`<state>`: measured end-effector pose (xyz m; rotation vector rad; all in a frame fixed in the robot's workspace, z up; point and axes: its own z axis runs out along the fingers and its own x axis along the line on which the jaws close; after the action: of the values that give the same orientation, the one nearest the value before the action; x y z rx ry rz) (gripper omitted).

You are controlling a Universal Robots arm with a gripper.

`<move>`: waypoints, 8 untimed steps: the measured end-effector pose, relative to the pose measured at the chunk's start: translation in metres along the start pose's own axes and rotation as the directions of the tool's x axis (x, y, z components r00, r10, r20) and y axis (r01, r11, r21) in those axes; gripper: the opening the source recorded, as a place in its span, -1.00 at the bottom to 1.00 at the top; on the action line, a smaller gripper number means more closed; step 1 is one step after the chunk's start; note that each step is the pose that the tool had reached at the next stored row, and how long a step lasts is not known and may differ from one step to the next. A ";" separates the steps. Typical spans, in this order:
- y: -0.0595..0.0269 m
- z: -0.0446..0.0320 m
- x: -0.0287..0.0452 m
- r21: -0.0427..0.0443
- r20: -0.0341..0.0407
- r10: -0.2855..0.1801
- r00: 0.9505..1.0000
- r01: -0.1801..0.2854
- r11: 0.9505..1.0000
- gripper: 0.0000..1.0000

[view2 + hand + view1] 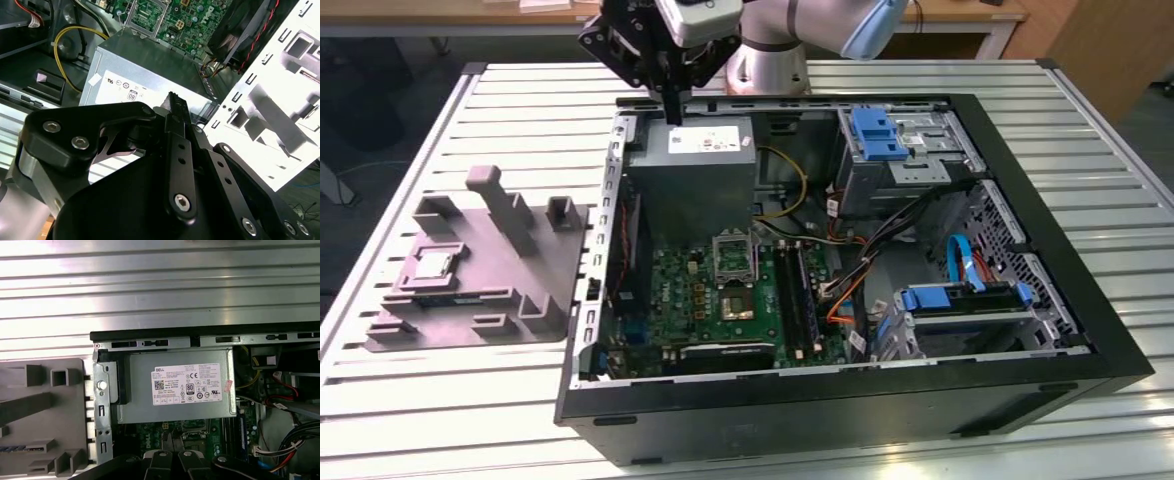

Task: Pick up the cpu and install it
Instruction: 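Reach for the cpu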

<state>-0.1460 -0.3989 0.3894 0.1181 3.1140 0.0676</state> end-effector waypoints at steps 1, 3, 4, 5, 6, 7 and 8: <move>0.0000 0.0002 0.0000 0.000 0.000 0.000 1.000 0.000 1.000 -0.79; 0.0000 0.0006 0.0001 0.000 0.000 0.000 1.000 0.000 1.000 -0.79; -0.0001 0.0008 0.0001 0.000 0.000 0.000 1.000 0.000 1.000 -0.79; -0.0001 0.0010 0.0001 0.000 0.000 0.000 1.000 0.000 1.000 -0.79; -0.0001 0.0012 0.0002 0.000 0.000 0.000 1.000 0.000 1.000 -0.79; -0.0001 0.0014 0.0002 0.000 0.000 0.000 1.000 0.000 1.000 -0.79; -0.0001 0.0016 0.0003 0.000 0.000 0.000 1.000 0.000 1.000 -0.79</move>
<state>-0.1462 -0.3989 0.3878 0.1181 3.1140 0.0676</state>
